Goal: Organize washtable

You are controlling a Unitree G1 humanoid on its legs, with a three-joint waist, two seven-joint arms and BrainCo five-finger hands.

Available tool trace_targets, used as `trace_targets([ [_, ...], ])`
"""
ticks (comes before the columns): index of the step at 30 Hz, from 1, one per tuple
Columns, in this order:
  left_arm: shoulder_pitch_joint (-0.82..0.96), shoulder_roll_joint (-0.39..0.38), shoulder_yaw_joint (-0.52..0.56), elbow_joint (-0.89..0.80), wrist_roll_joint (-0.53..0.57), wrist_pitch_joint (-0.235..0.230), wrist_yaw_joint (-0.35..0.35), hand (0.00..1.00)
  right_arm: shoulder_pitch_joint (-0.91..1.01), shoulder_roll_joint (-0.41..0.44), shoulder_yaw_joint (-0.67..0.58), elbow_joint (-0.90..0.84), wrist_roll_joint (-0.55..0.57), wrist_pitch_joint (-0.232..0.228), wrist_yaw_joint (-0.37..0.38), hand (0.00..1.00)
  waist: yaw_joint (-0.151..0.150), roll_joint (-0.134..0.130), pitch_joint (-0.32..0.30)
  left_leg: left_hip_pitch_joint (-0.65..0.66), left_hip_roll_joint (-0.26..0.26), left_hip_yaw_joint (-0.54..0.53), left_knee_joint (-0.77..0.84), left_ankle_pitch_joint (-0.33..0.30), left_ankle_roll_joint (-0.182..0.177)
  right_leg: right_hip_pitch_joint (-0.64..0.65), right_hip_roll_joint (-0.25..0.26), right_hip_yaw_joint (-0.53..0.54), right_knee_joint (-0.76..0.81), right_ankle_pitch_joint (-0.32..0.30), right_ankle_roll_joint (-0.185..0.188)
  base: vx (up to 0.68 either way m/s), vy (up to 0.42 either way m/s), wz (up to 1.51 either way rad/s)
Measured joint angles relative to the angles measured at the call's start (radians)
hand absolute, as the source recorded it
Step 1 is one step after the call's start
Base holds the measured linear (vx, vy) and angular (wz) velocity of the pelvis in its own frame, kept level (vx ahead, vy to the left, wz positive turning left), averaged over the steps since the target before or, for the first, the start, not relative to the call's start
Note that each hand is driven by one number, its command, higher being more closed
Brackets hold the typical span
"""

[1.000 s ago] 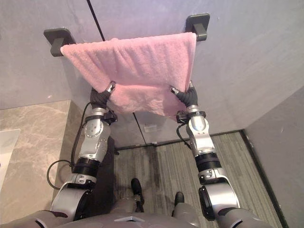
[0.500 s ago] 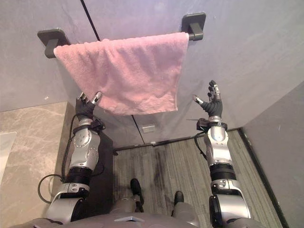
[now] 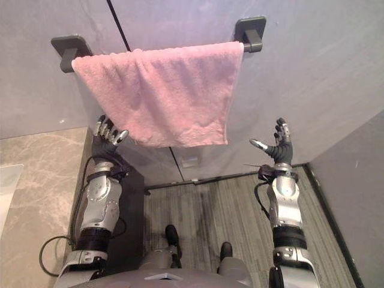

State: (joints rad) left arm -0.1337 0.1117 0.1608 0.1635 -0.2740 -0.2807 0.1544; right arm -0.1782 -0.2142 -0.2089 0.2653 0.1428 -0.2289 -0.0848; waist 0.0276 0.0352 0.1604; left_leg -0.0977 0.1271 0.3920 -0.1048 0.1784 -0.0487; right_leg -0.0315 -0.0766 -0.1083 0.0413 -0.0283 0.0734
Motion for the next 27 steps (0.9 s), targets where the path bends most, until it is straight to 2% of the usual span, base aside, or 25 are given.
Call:
trace_targets([
  [5, 0.143, -0.02, 0.082, -0.143, 0.01, -0.003, -0.036, 0.0, 0.143, 0.025, -0.008, -0.142, -0.008, -0.004, 0.046, 0.0, -0.009, 0.002, -0.001, 0.0, -0.001, -0.01, 0.0, -0.001, -0.002, 0.0, 0.0, -0.011, -0.001, -0.005, -0.005, -0.01, -0.004, 0.06],
  [10, 0.327, -0.027, 0.073, -0.318, 0.007, -0.01, -0.115, 0.0, 0.286, 0.066, 0.025, -0.254, -0.003, -0.033, 0.122, 0.0, -0.007, 0.013, -0.008, -0.003, -0.002, -0.011, 0.0, -0.013, -0.008, 0.003, 0.0, -0.015, -0.015, -0.01, -0.009, 0.0, -0.001, 0.01],
  [14, 0.414, -0.02, 0.057, -0.462, -0.032, -0.048, -0.186, 0.0, 0.383, 0.064, 0.163, -0.35, 0.08, -0.072, 0.207, 0.0, -0.012, 0.03, -0.021, -0.003, -0.002, -0.012, 0.0, -0.015, -0.008, 0.005, 0.0, -0.017, -0.02, -0.011, -0.01, 0.0, 0.0, 0.0],
  [17, 0.449, 0.02, -0.004, -0.581, -0.111, -0.078, -0.239, 0.0, 0.428, 0.038, 0.311, -0.398, 0.154, -0.087, 0.272, 0.0, -0.014, 0.035, -0.03, -0.002, -0.003, -0.018, 0.001, -0.015, -0.008, 0.014, 0.0, -0.026, -0.028, -0.008, -0.006, 0.03, -0.013, 0.07],
  [19, 0.451, 0.07, -0.063, -0.636, -0.198, -0.095, -0.298, 0.0, 0.429, -0.007, 0.416, -0.433, 0.193, -0.091, 0.319, 0.0, -0.015, 0.035, -0.032, -0.001, -0.003, -0.024, 0.001, -0.015, -0.007, 0.019, 0.0, -0.033, -0.027, -0.008, -0.006, 0.03, -0.012, 0.07],
  [23, 0.446, 0.131, -0.156, -0.635, -0.358, -0.098, -0.37, 0.0, 0.391, -0.075, 0.502, -0.487, 0.191, -0.099, 0.343, 0.0, -0.016, 0.031, -0.037, -0.001, -0.003, -0.026, 0.01, -0.007, -0.004, 0.019, 0.0, -0.035, -0.018, -0.008, -0.005, 0.01, -0.001, 0.01],
  [27, 0.44, 0.192, -0.241, -0.587, -0.451, -0.081, -0.42, 0.0, 0.337, -0.125, 0.549, -0.509, 0.223, -0.112, 0.344, 0.0, -0.016, 0.024, -0.057, 0.001, -0.003, -0.028, 0.01, -0.007, -0.004, 0.018, 0.0, -0.036, -0.013, -0.01, -0.003, 0.0, 0.0, 0.0],
])
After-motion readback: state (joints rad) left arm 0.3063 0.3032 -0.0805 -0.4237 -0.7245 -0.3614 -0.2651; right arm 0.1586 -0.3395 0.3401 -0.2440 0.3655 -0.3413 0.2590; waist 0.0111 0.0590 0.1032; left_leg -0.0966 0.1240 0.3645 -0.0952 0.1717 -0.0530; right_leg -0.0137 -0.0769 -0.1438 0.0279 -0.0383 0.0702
